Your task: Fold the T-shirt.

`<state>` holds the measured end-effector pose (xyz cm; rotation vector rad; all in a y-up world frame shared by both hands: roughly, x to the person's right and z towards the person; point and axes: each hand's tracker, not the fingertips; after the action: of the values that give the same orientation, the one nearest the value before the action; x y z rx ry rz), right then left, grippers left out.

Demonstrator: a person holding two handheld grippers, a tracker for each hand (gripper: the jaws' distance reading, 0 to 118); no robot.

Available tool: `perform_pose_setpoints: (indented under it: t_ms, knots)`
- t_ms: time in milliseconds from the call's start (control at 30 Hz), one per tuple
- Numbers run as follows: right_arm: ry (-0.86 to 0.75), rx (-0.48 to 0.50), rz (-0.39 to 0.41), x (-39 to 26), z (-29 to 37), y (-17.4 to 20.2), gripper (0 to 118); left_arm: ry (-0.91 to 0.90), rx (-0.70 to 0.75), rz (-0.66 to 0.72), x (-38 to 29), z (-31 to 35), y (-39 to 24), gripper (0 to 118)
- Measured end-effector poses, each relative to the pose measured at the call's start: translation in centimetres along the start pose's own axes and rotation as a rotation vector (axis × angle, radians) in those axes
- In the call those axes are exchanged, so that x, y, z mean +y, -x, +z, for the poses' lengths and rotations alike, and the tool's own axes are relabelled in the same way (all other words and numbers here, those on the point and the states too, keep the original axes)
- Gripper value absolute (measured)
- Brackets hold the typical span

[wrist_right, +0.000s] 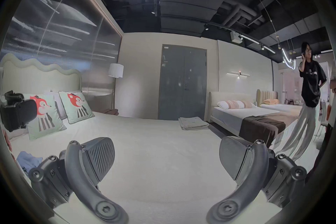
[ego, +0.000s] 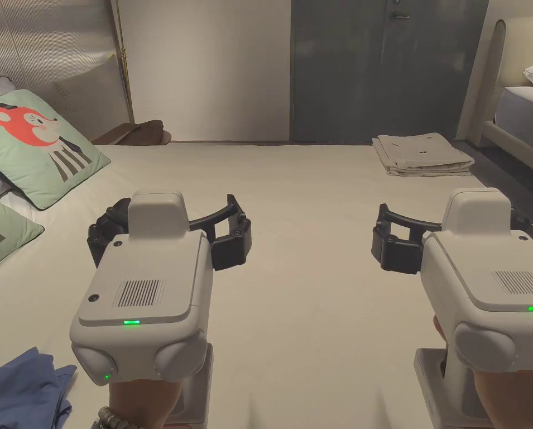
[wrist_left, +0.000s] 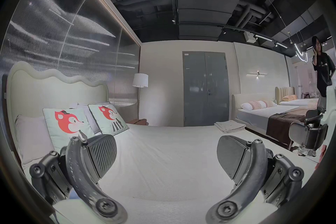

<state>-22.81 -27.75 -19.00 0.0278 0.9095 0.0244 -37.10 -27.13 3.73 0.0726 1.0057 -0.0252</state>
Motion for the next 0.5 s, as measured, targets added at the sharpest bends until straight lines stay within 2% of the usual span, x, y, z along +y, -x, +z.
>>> perform_pose_setpoints:
  t_ms: [67, 200, 300, 367, 467, 500]
  knots:
    - [0.005, 0.021, -0.023, 0.0, -0.1, -0.4, 114, -0.001, -0.002, -0.003, 0.0, 0.0, -0.1, 111]
    - [0.011, 0.018, -0.016, 0.1, -0.2, -0.2, 114, -0.002, -0.003, -0.005, 0.0, 0.0, -0.1, 111]
    - [0.053, 0.021, -0.068, 0.2, -0.4, -0.2, 114, 0.001, -0.002, -0.005, 0.0, 0.0, -0.1, 111]
    - [0.044, -0.032, -0.033, 0.2, -0.4, 0.2, 114, 0.002, -0.002, -0.006, -0.1, 0.0, -0.1, 111]
    - [0.032, -0.169, 0.087, -0.2, -0.2, 1.5, 114, 0.002, -0.002, -0.008, -0.1, 0.0, -0.1, 111]
    - [0.025, -0.184, 0.117, -0.2, -0.1, 2.0, 114, 0.003, -0.002, -0.008, -0.1, 0.0, -0.1, 111]
